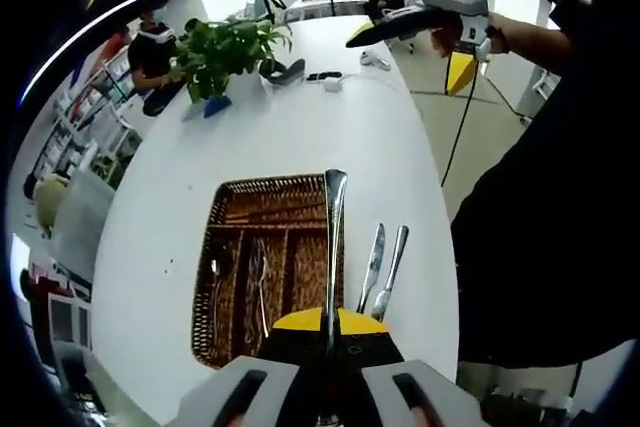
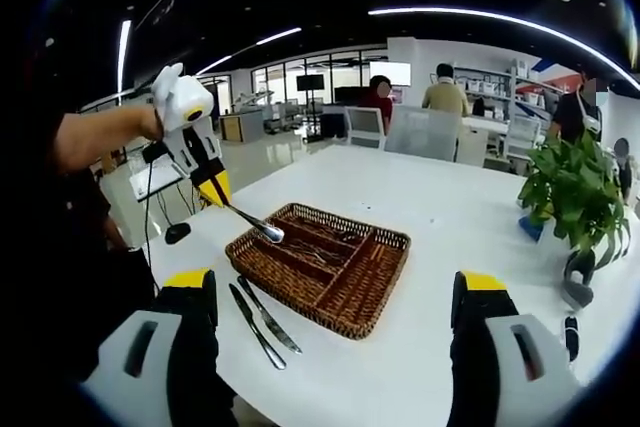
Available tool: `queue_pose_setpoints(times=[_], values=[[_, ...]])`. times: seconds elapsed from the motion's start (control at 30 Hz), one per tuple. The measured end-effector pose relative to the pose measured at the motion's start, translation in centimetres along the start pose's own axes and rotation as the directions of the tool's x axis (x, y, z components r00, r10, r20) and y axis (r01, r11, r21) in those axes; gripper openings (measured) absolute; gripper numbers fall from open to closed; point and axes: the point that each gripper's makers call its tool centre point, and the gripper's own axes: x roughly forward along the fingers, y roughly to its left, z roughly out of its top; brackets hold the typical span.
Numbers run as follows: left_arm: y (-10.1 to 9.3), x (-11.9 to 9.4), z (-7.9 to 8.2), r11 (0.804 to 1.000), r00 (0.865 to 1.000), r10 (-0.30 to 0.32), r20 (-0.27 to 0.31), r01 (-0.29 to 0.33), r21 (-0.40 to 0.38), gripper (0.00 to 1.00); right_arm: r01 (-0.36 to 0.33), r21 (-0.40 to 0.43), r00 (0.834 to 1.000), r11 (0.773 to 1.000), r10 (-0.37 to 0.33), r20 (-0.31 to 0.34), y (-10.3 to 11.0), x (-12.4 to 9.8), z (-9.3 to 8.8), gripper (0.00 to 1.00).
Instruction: Arrange the knives, forks, and spoons in their matching storage slots by inserting each utensil handle-first until every utensil is classified and aligned in the correct compartment
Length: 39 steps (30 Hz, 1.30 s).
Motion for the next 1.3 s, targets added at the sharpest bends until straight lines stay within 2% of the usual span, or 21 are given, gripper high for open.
queue_pose_setpoints(times=[0.63, 0.9, 1.13, 1.3], values=[[4.6, 0.9, -0.2, 1.000, 1.000, 0.012, -0.006, -0.012, 0.009, 0.00, 0.021, 0.036, 1.000, 0.999, -0.020, -0.018, -0.7, 1.0, -0.3, 0.99], [7.8, 0.9, -0.5, 1.000, 1.000, 0.022, -0.007, -0.022, 0.019, 0.00, 0.023, 0.043, 0.999, 0.999, -0.022, -0.030, -0.8, 1.7, -0.4, 0.99], [9.9, 1.2, -1.1, 1.000, 0.999, 0.027, -0.019, -0.027, 0.011, 0.00, 0.029, 0.055, 0.999, 0.998, -0.027, -0.040, -1.0, 2.1, -0.4, 0.99], [11.3, 1.6, -1.3, 1.000, 0.999, 0.031, -0.018, -0.030, 0.006, 0.00, 0.028, 0.046, 0.999, 0.999, -0.026, -0.039, -1.0, 2.5, 0.1, 0.99]])
